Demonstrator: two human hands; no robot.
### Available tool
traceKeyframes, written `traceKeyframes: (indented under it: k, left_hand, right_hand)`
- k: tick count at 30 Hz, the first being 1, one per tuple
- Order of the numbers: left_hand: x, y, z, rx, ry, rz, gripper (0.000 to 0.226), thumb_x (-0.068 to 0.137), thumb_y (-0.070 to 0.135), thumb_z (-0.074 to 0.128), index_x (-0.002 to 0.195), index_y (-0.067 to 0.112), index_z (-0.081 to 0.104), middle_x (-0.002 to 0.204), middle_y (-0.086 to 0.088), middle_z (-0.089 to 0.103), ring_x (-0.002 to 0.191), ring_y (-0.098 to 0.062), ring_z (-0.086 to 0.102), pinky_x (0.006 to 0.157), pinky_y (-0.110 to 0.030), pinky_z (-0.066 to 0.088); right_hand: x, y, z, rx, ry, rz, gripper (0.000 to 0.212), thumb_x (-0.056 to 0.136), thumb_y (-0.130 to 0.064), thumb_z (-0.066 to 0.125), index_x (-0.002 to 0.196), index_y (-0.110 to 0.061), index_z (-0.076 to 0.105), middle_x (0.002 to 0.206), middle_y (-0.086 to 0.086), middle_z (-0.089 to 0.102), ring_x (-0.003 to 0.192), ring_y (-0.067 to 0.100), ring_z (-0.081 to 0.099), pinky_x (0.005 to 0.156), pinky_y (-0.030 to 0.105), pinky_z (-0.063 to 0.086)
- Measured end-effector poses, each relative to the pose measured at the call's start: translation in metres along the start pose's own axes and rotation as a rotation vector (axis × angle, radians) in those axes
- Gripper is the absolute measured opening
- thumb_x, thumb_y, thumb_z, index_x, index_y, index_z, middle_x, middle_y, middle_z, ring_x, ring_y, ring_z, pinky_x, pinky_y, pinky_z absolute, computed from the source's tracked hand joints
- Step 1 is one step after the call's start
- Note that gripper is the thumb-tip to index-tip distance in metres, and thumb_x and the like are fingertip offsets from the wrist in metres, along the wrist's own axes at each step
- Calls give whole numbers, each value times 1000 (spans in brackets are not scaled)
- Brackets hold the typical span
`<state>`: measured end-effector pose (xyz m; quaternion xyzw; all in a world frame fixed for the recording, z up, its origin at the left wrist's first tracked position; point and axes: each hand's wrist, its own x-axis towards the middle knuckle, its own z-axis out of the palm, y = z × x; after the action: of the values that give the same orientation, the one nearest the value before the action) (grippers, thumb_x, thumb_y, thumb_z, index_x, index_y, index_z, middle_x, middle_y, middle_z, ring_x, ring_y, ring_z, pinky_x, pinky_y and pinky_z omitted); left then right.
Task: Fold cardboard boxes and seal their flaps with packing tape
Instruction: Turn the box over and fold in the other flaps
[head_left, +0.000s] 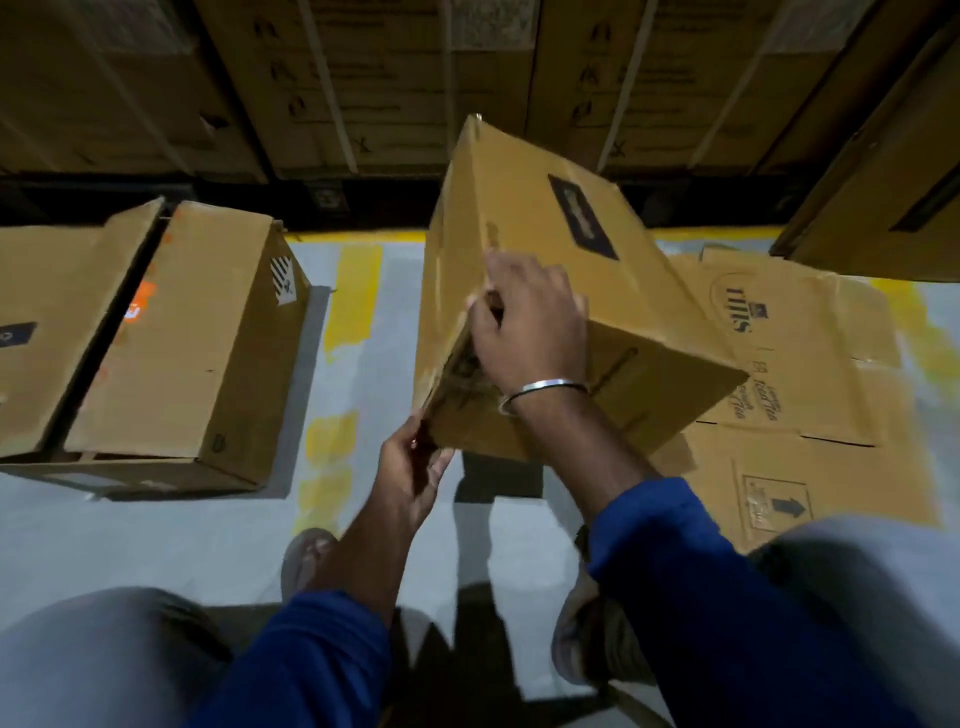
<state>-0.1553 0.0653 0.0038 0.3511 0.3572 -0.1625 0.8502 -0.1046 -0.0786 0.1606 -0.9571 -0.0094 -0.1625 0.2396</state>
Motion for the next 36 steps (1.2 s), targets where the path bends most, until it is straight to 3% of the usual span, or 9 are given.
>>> traceKeyframes:
  k: [3, 8, 12, 15, 18, 22, 28, 33, 36]
  left_hand:
    - [-1, -3, -22, 18, 58, -4, 35, 108, 34, 50, 123, 9, 68, 105, -9, 79, 89, -22, 78, 70, -32, 64]
    - [10, -9, -43, 8, 88, -55, 62, 102, 57, 51, 137, 8, 63, 117, -13, 76, 97, -24, 74, 91, -37, 60]
    - [14, -17, -48, -43, 168, -76, 60, 101, 60, 51, 132, 9, 63, 115, -15, 72, 103, -27, 69, 112, -44, 47]
    - [20, -18, -51, -140, 183, -86, 57, 101, 57, 55, 138, 14, 62, 132, -16, 66, 122, -31, 65, 116, -45, 45]
    - [24, -19, -53, -172, 198, -82, 54, 101, 54, 56, 137, 14, 62, 135, -17, 64, 124, -31, 63, 116, -46, 44]
    - [26, -18, -53, -172, 208, -85, 44, 101, 51, 58, 122, 13, 63, 132, -17, 64, 122, -32, 63, 117, -47, 43]
    - [26, -20, -47, -140, 220, -71, 53, 103, 53, 53, 139, 14, 60, 132, -17, 66, 122, -32, 64, 116, -45, 44]
    - [30, -10, -52, -68, 211, -118, 46, 106, 50, 48, 132, 16, 63, 139, -19, 64, 115, -30, 67, 94, -40, 54]
    - [24, -6, -53, 221, 429, -155, 67, 101, 52, 58, 156, 17, 42, 164, -15, 35, 147, -38, 39, 115, -48, 40]
  right_hand:
    - [-19, 3, 21, 51, -79, 5, 47, 98, -36, 60, 144, -25, 57, 144, -4, 56, 126, 27, 48, 96, 42, 37]
    - [-23, 2, 29, 257, -327, -81, 55, 95, -42, 66, 147, -28, 56, 150, -7, 53, 132, 21, 43, 104, 45, 39]
    - [2, 21, -4, 457, -518, -81, 52, 98, -45, 66, 147, -31, 55, 150, -8, 54, 131, 4, 46, 102, 18, 40]
    - [38, 71, -33, 268, -393, 175, 47, 98, -46, 64, 141, -26, 61, 143, -4, 59, 124, 10, 51, 103, 32, 43]
    - [47, 137, -51, 92, -432, 566, 70, 89, -65, 65, 142, -20, 58, 144, 6, 59, 128, 26, 53, 101, 40, 42]
    - [17, 181, -57, 486, -601, 1018, 106, 70, -93, 56, 141, -14, 57, 133, 12, 66, 126, 33, 57, 116, 60, 30]
    - [10, 189, -33, 1001, -590, 1228, 80, 74, -83, 65, 105, -10, 74, 106, 13, 77, 105, 34, 72, 98, 60, 50]
    - [17, 173, -26, 1073, -501, 1255, 21, 88, -27, 79, 88, -9, 70, 78, 6, 71, 67, 22, 73, 72, 33, 63]
    - [28, 156, -34, 993, -412, 1097, 16, 88, -17, 78, 95, -5, 70, 76, 7, 72, 65, 20, 71, 58, 27, 62]
